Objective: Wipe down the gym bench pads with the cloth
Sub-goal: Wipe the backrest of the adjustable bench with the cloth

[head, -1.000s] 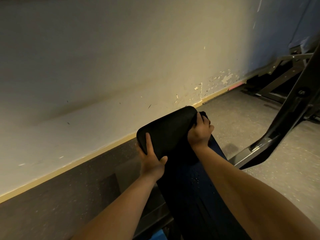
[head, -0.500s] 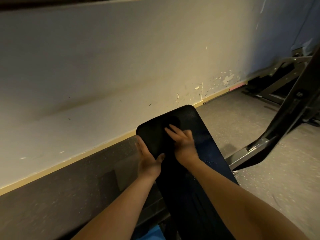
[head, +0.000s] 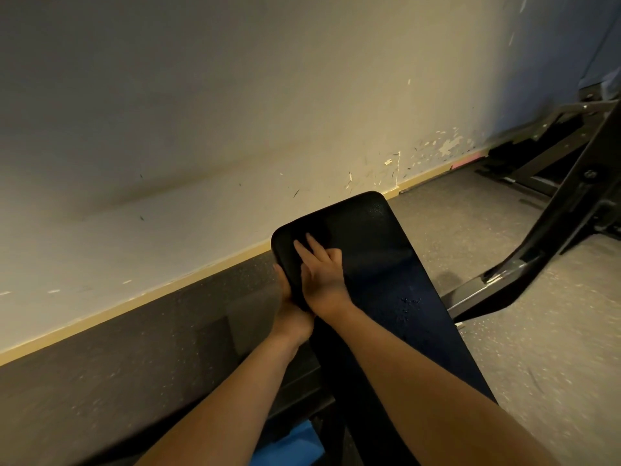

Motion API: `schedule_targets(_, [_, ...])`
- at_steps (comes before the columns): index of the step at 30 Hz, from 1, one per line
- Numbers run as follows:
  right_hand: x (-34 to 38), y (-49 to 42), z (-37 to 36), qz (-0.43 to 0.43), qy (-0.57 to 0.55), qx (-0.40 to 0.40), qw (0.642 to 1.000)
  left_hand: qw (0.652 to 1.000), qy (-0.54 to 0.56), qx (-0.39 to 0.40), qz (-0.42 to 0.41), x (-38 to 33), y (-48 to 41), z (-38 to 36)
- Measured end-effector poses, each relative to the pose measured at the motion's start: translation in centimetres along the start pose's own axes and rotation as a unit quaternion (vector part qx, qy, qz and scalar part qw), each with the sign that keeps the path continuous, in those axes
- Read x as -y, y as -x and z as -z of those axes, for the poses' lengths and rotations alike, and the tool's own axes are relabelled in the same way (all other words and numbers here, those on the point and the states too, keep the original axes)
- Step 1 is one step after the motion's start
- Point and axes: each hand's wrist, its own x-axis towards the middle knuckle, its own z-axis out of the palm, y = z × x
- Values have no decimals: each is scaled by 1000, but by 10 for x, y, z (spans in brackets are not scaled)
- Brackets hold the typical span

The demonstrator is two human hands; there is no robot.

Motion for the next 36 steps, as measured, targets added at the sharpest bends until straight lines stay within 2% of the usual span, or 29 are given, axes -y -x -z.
schedule_targets(3, [-11, 7, 9, 41, 84, 31, 995, 1000, -5, 5, -14, 1, 1, 3])
schedule_targets(5, [-36, 21, 19, 65, 84, -8, 994, 1000, 1, 6, -15, 5, -2, 3])
schedule_targets(6, [-51, 30, 23, 42, 66, -37, 996, 1000, 14, 8, -11, 7, -3, 3])
schedule_targets(10, [-83, 54, 34, -152, -7, -92, 984, 999, 44, 14, 21, 4, 2, 4])
schedule_targets(14, [-69, 45, 36, -232, -79, -127, 961, 999, 39, 8, 11, 4, 6, 2])
schedule_targets(16, [-44, 36, 30, -190, -79, -82, 975, 1000, 20, -2, 2, 6, 7, -1])
schedule_targets(19, [0, 25, 12, -41, -30, 35, 998, 998, 44, 0, 44, 2, 9, 0])
schedule_targets(21, [7, 22, 3, 39, 7, 68, 997, 997, 36, 28, 65, 3, 7, 0])
schedule_targets(23, [-8, 23, 4, 74, 27, 105, 991, 997, 24, 19, 69, 4, 6, 0])
schedule_targets(25, [-28, 30, 10, 94, 53, 77, 991, 998, 3, -8, 60, 4, 6, 0])
schedule_targets(26, [-39, 35, 13, 80, 48, 36, 995, 999, 4, -7, 49, 4, 7, 1])
schedule_targets(28, [-57, 42, 19, -27, 5, -47, 999, 999, 39, 11, 32, 3, 6, 4])
schedule_targets(30, [-68, 48, 27, -162, -45, -103, 980, 998, 45, 16, 43, 4, 7, 7])
schedule_targets(32, [-68, 50, 30, -245, -84, -138, 956, 998, 37, 15, 51, 5, 7, 6])
schedule_targets(34, [-58, 45, 27, -259, -102, -147, 949, 999, 29, 8, 38, 6, 7, 3])
schedule_targets(36, [-37, 38, 18, -212, -87, -100, 968, 999, 27, 13, 20, 13, 3, 0])
